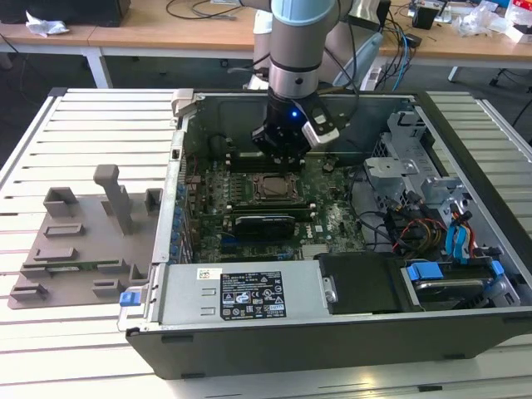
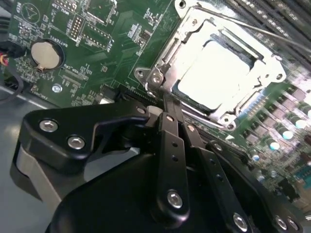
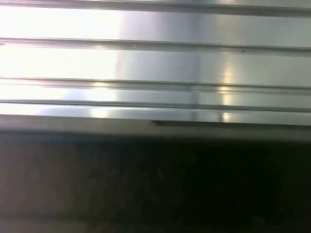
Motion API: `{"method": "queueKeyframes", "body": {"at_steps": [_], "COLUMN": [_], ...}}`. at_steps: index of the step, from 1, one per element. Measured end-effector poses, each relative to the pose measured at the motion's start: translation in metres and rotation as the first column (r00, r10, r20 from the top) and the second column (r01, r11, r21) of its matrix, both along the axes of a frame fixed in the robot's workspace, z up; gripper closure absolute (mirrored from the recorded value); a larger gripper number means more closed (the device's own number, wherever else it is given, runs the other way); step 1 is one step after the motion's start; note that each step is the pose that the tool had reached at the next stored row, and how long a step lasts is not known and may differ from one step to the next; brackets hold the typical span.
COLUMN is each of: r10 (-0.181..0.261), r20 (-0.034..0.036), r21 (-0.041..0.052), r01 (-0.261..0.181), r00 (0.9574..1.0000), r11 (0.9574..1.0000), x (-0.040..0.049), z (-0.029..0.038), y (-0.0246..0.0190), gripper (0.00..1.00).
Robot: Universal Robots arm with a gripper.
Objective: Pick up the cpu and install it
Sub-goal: 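Install the first cpu locking lever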
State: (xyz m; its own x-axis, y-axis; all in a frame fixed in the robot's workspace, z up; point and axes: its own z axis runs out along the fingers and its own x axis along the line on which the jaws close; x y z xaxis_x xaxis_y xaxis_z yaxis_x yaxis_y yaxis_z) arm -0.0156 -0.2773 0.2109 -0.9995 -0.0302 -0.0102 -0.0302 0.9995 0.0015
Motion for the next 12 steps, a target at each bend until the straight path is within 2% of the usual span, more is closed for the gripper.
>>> {"method": "queueKeyframes", "body": {"at_steps": [2, 4, 5, 7, 9, 12], "r10": [0.0, 0.0, 0.0, 0.0, 0.0, 0.0], "r20": [0.0009, 0.001, 0.0009, 0.001, 0.001, 0.001], "r21": [0.0, -0.0004, -0.0011, -0.0011, -0.0011, -0.0012], "r01": [0.0, 0.0, 0.0, 0.0, 0.0, 0.0], "r00": [1.0, 1.0, 1.0, 1.0, 1.0, 1.0], "r11": [1.0, 1.0, 1.0, 1.0, 1.0, 1.0], "x": [-0.0001, -0.0003, -0.0003, -0.0006, -0.0006, -0.0006], "z": [0.0078, 0.0086, 0.0087, 0.0088, 0.0094, 0.0136], "y": [-0.0008, -0.0031, -0.005, -0.0133, -0.0173, -0.0175], "gripper": [0.89, 0.89, 0.89, 0.89, 0.89, 0.89]}}
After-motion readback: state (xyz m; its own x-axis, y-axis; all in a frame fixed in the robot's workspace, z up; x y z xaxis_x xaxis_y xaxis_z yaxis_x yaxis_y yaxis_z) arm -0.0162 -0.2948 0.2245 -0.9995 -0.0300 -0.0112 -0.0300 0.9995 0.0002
